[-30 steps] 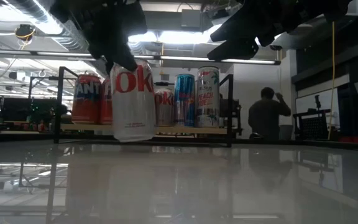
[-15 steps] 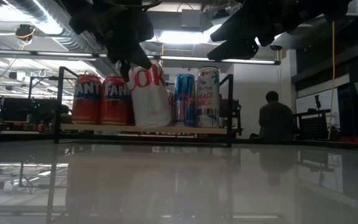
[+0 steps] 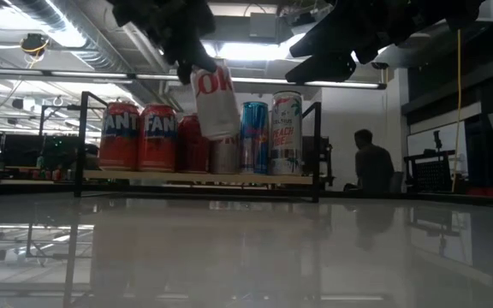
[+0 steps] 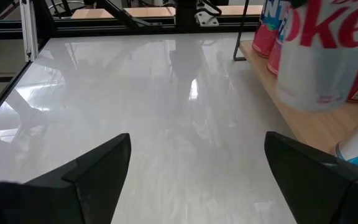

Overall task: Place canned beverage on shelf
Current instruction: Put the red silver soda can on the shelf aligned with the other red silver soda can

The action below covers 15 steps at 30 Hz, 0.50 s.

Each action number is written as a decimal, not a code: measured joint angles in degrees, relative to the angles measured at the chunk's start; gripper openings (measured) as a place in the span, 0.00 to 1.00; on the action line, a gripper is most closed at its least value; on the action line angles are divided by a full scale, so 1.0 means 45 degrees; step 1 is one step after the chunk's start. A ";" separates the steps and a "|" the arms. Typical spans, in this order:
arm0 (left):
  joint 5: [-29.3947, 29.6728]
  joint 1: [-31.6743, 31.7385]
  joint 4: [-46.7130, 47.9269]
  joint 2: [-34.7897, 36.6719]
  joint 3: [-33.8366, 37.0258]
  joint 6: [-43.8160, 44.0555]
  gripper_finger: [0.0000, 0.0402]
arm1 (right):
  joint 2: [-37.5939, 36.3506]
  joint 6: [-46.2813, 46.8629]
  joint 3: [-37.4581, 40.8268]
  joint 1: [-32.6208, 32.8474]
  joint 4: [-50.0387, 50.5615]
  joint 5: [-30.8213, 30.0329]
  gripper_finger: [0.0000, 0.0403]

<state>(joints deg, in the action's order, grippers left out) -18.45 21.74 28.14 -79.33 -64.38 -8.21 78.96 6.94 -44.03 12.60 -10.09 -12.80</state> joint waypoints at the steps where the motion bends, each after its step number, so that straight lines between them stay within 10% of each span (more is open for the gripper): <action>1: -0.0127 0.0179 0.0050 -0.0003 -0.0038 -0.0117 0.72 | 0.0000 0.0000 0.0000 0.0002 0.0000 0.0000 0.89; 15: -0.1172 0.2044 0.0166 -0.0170 -0.0088 -0.1321 0.72 | 0.0000 0.0000 0.0000 0.0003 0.0000 0.0000 0.89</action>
<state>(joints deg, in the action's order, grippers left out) -23.73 30.94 28.88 -80.09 -64.77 -14.15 78.96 6.94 -44.03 12.61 -10.09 -12.80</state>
